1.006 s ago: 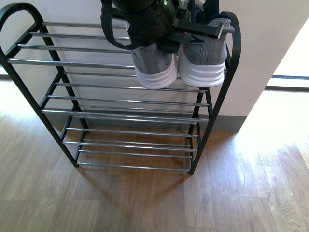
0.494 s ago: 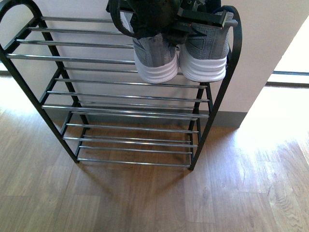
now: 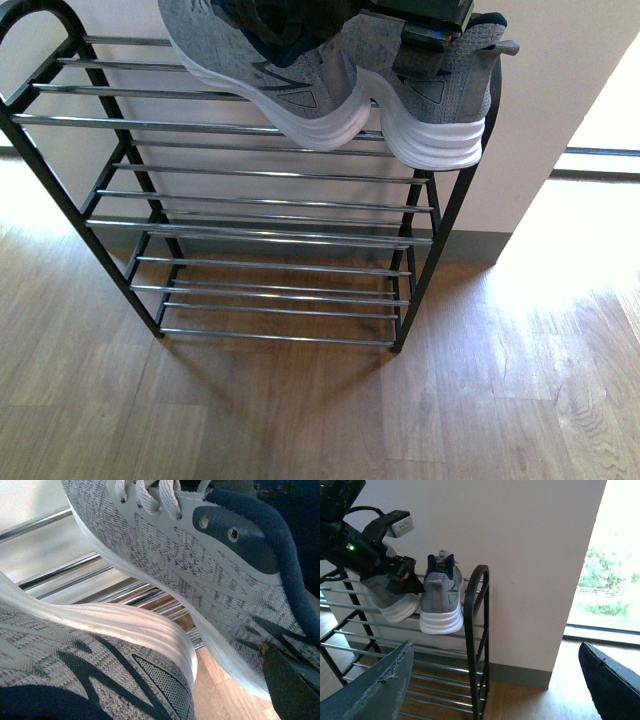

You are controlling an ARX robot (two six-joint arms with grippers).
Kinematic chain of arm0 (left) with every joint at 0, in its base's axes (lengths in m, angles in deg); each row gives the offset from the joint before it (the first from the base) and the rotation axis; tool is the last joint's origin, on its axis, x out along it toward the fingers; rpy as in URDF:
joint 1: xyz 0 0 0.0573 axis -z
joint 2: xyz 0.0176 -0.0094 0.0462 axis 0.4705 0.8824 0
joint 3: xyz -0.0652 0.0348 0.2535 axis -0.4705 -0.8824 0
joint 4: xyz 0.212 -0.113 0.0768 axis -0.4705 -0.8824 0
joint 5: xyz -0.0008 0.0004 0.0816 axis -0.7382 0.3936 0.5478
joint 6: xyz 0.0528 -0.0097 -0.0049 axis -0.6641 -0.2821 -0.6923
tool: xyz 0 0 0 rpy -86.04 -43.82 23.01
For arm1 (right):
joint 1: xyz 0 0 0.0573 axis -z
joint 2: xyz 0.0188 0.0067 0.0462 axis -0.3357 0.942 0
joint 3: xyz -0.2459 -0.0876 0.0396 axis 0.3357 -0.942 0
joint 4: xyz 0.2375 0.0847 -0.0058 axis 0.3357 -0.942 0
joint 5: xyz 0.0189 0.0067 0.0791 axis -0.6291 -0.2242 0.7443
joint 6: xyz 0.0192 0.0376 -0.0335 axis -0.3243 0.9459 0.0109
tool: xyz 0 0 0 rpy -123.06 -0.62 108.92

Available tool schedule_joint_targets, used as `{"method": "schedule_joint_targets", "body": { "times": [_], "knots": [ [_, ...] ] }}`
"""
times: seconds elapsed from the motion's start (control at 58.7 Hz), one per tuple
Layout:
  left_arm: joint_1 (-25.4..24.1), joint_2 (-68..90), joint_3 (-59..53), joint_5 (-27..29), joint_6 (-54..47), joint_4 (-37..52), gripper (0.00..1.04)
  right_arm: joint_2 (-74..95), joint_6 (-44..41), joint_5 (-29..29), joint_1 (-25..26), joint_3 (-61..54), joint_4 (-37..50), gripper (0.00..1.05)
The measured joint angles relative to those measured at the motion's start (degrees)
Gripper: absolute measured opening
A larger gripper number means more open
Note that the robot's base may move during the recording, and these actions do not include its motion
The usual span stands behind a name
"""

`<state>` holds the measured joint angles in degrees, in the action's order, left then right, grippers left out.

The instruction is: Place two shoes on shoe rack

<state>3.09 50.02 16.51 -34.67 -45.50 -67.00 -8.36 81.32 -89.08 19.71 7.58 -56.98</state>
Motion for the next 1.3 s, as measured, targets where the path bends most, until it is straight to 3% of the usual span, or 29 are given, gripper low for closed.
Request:
{"method": "schedule_joint_targets", "body": {
  "times": [0.324, 0.665, 0.938, 1.295],
  "knots": [
    [-0.81, 6.78, 12.92, 0.52, -1.20, -8.44, 0.95, 0.00, 0.00, 0.00, 0.00, 0.00, 0.00, 0.96],
    [-0.92, 12.52, 26.58, -0.90, -17.20, -21.11, 0.95, 0.00, 0.00, -0.02, 0.00, 0.00, 0.00, 0.96],
    [-0.77, 10.99, 25.68, -5.35, -26.56, -23.98, 0.95, 0.00, 0.00, 0.00, 0.00, 0.00, 0.00, 0.96],
    [-1.01, 4.28, 18.03, -5.95, -25.57, -16.63, 0.95, 0.00, 0.00, 0.00, 0.00, 0.00, 0.00, 0.96]
  ]
}}
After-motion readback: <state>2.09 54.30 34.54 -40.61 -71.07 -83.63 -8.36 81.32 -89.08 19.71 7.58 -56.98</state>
